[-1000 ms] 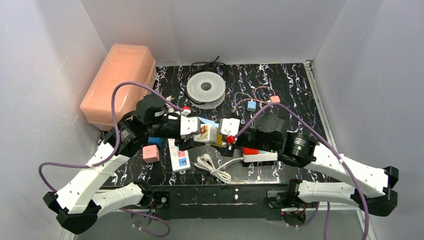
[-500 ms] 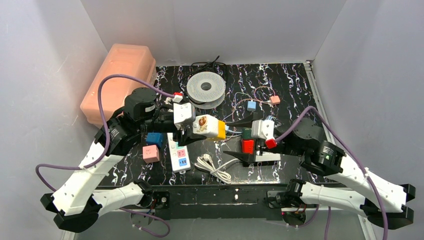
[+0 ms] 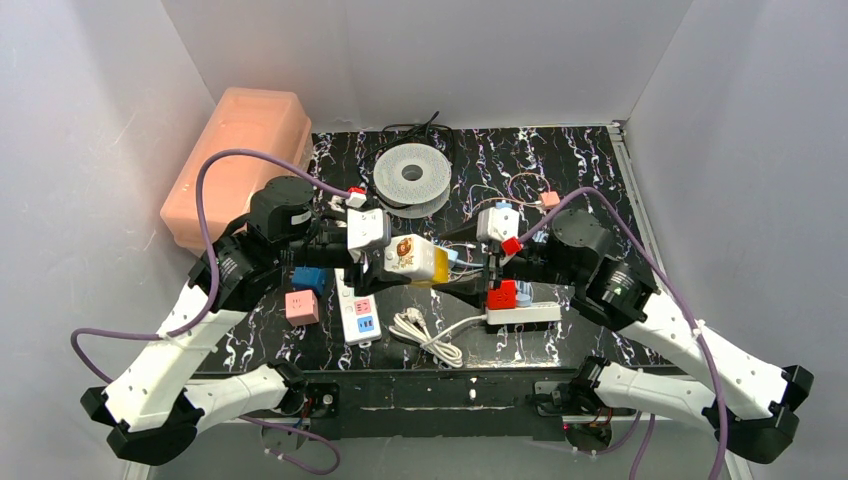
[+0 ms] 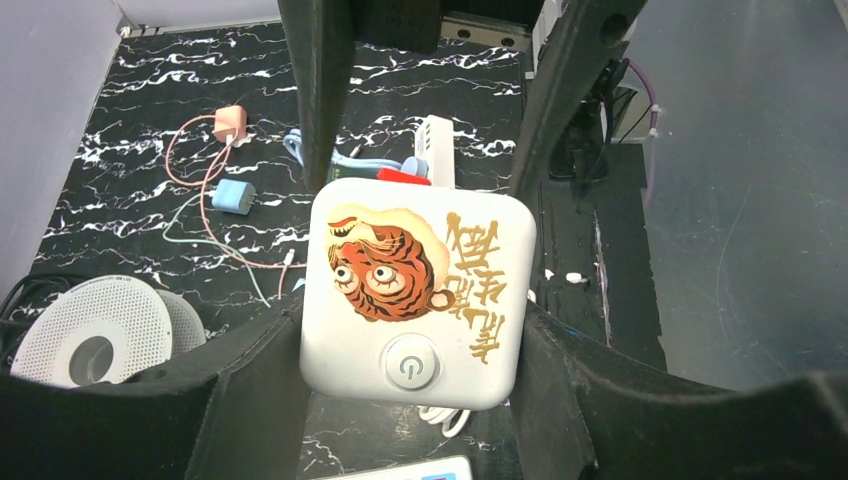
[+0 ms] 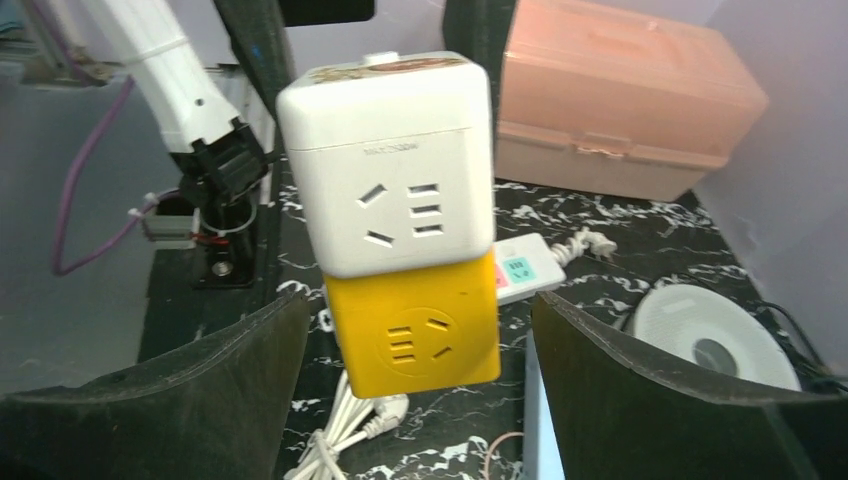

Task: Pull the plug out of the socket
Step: Remove the plug from the socket.

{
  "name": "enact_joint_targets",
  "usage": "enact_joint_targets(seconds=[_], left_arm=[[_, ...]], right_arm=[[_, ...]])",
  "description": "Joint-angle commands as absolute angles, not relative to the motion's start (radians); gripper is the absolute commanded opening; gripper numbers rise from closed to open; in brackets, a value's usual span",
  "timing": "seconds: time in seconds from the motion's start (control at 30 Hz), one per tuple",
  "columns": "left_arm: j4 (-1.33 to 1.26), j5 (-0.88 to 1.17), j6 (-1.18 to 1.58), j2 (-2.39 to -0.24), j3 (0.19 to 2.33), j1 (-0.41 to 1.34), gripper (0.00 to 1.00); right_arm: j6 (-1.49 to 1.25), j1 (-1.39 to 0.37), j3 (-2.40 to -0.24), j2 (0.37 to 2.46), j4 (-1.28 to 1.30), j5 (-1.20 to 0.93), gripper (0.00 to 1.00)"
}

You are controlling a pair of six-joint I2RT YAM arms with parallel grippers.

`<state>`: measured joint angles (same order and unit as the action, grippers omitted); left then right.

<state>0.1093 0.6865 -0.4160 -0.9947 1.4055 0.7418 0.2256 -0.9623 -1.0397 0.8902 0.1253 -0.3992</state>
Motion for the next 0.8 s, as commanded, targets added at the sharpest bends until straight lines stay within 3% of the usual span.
enact_joint_targets(seconds=[0.0, 0.77], left_arm=[[0.07, 0.75, -0.44, -0.965, 1.462, 0.742, 0.0], [0.061, 0.75, -0.434, -0.979, 1.501, 0.742, 0.0]], right_arm=[[0.201, -0.958, -1.101, 0.909, 0.092, -0.56, 0.89], [0.165, -0.937, -1.073, 1.038, -0.096, -0.624, 0.91]])
